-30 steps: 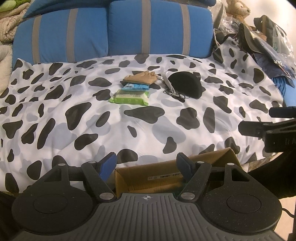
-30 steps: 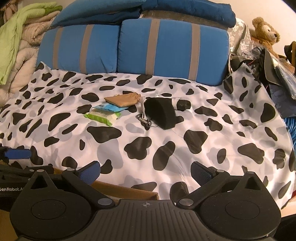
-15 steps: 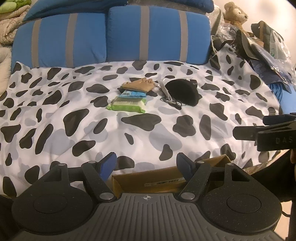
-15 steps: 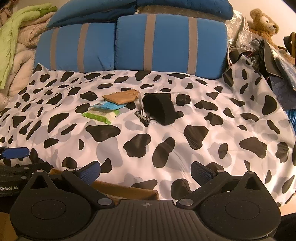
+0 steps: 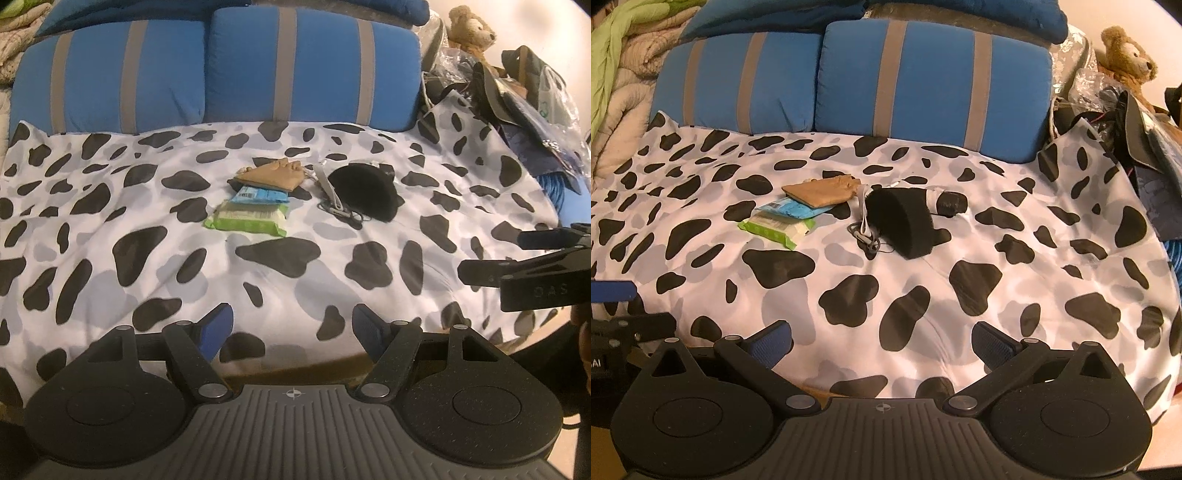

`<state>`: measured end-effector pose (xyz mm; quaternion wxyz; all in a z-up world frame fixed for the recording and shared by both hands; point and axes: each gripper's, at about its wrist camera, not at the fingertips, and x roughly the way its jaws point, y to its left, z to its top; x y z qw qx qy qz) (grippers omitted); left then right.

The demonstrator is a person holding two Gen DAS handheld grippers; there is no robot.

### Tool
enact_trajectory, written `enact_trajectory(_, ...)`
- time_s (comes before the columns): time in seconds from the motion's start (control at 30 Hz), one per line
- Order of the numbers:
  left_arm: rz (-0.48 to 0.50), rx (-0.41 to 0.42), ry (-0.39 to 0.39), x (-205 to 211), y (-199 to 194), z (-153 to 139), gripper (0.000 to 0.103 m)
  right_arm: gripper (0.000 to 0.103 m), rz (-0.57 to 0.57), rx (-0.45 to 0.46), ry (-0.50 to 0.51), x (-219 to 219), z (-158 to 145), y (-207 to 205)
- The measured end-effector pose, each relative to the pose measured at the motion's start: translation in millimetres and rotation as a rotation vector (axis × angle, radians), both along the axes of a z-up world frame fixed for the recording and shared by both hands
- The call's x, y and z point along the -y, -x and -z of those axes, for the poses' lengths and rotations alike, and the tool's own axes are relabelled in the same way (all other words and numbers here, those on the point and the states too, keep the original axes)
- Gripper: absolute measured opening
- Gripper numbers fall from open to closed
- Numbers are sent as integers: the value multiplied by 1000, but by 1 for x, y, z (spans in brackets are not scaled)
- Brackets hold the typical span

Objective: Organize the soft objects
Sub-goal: 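Withdraw both grippers from the cardboard box back toward the bed, then grasp the round black foam sponge with the right gripper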

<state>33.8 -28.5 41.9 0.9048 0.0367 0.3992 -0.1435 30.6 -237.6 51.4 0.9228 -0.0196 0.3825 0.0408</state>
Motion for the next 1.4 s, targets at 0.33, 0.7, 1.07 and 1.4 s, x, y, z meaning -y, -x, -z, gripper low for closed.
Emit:
enact_trajectory(0.33,32,9,-19,4,-28,4,70,103,8,-12,-15,15,1,-32)
enact_trajectory(0.7,56,18,-40,7,-60,9,70,103,-7,-17,-12,18,8,-66)
enact_trajectory(1.07,53,28,-36,5,-99,10,70,103,-29,-21,-18,22,14,-103)
enact_trajectory(1.4,76,32,-47,11,-127,12,70,103,-60,-41,-12,25,18,-138)
